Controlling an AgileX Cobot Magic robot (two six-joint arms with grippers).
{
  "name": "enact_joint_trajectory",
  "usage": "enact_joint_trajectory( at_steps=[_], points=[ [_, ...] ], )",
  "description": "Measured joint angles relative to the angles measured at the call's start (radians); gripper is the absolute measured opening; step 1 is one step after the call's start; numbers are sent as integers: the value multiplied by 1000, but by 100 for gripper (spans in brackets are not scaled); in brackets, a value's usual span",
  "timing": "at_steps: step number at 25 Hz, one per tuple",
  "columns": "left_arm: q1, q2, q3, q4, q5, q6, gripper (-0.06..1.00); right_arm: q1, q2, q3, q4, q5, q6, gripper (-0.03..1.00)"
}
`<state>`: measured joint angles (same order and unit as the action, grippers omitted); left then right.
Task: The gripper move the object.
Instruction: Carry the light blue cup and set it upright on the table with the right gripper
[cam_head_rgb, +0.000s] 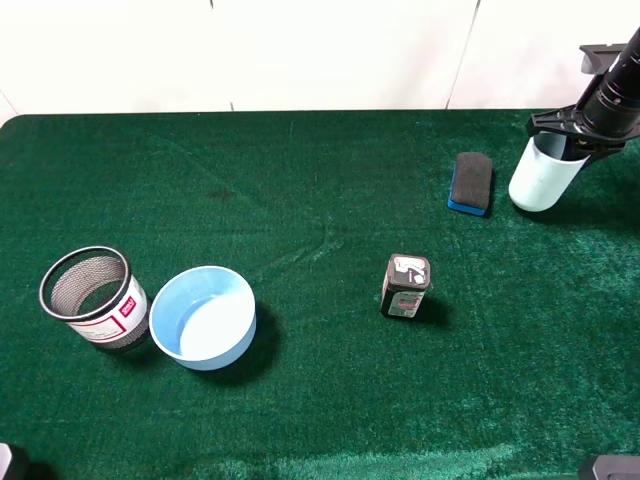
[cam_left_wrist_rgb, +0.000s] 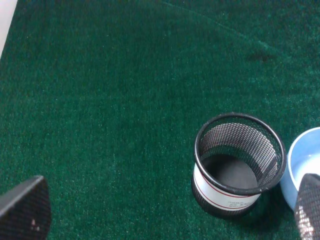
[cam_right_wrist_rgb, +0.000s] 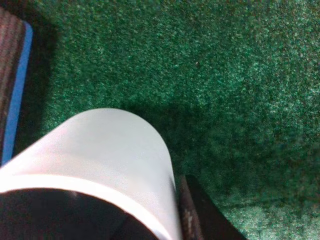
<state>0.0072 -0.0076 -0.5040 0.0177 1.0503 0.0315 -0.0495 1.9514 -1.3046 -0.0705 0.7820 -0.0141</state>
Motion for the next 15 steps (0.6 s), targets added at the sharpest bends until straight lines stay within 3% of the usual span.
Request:
enact_joint_trajectory(
  at_steps=[3,10,15],
  points=[
    [0,0,0,0,0,0,99,0,0,0,0,0,4,13],
    [0,0,0,0,0,0,99,0,-2,0,0,0,14,57],
    [0,0,0,0,0,0,99,0,-6,0,0,0,19,63]
  ],
)
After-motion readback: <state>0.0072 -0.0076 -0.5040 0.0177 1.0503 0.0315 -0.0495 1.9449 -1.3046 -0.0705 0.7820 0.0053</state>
